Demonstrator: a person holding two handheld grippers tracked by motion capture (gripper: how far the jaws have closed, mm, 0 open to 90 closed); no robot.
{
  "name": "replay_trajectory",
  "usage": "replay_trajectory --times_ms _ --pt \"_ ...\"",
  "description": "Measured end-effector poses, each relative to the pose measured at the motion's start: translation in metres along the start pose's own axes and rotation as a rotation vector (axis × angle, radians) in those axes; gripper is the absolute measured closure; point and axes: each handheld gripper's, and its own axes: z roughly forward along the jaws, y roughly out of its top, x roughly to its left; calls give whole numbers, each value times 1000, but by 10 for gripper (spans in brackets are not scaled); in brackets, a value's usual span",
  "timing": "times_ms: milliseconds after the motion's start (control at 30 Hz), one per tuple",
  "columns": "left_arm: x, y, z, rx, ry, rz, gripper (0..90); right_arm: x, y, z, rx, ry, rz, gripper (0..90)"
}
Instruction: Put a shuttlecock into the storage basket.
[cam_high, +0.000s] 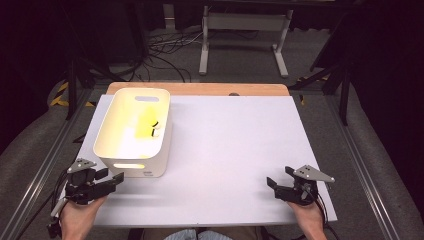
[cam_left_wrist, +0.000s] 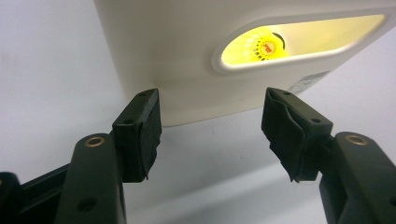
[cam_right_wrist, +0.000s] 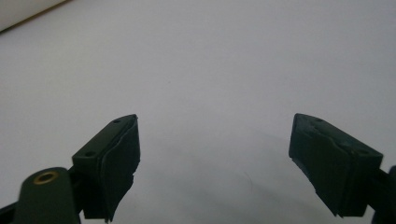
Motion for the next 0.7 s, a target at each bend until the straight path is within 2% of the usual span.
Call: replay_trajectory --times_ms 500,700 --pt "-9 -11 3 -91 -22 26 345 4 -3 -9 -17 25 3 158" --pt "-11 -15 7 -95 -26 51 333 6 -3 -11 -21 27 3 158"
